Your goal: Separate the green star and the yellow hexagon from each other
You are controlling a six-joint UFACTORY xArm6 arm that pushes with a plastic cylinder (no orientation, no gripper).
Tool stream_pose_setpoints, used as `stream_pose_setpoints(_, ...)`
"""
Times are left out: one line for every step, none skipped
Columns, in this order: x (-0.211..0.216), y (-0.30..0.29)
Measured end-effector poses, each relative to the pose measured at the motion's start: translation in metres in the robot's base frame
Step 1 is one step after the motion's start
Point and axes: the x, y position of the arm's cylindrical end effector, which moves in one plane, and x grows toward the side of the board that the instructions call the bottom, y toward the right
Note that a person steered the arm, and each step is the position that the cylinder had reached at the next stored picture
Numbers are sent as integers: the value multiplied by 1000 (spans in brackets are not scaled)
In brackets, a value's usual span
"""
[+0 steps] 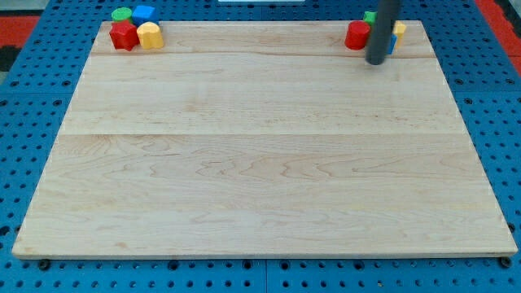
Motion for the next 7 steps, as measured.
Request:
stream_pose_setpoints(-3,64)
stream_pose_setpoints(-35,100)
stream_pose_setpoints(-87,95)
stream_pose_setpoints(-90,70)
stream_pose_setpoints(-90,41)
stream_pose_setpoints(-90,40)
stream_pose_setpoints(-90,30)
